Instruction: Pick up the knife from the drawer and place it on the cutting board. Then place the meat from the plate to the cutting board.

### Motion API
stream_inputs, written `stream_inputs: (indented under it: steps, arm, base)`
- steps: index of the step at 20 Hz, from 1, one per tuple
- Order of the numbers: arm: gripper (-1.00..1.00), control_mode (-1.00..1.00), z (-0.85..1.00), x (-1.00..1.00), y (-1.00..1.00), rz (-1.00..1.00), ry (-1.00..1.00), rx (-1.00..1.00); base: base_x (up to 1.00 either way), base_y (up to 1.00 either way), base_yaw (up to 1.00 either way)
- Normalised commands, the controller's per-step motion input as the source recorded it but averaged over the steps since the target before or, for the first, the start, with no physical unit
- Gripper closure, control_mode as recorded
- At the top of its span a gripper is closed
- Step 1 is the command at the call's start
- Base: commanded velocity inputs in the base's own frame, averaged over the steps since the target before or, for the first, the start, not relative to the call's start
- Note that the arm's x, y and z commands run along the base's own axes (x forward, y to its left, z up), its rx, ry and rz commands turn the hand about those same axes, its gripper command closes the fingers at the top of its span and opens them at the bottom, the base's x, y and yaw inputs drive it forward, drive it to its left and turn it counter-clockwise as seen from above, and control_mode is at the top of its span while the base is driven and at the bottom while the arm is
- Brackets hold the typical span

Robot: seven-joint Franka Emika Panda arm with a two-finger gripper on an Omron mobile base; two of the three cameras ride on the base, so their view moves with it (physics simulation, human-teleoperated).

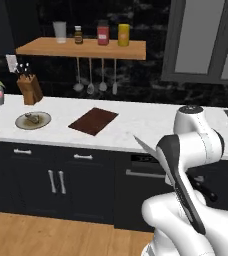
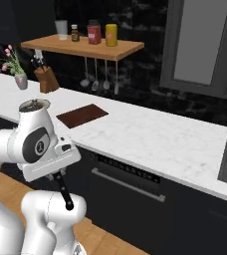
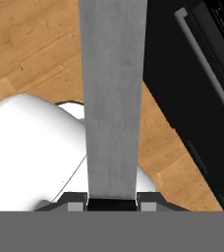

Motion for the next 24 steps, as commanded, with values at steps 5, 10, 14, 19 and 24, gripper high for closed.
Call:
stream_inputs:
  steps: [5,10,14,19,24]
  arm:
    - [1.00,1.00,0.00,0.00,0.00,0.00,0.00,0.00]
    - [1.00,1.00,0.00,0.00,0.00,0.00,0.00,0.00]
    - [1.00,1.00,0.00,0.00,0.00,0.00,0.00,0.00]
    - [1.00,1.00,0.00,0.00,0.00,0.00,0.00,0.00]
    - [1.00,1.00,0.00,0.00,0.00,0.00,0.00,0.00]
  base:
    - [0.91,1.00,-0.11]
    - [0.80,1.00,-0.20]
    - [0.75,1.00,-0.32]
    - [0.69,1.00,-0.38]
    - [0.06,0.72,-0.43]
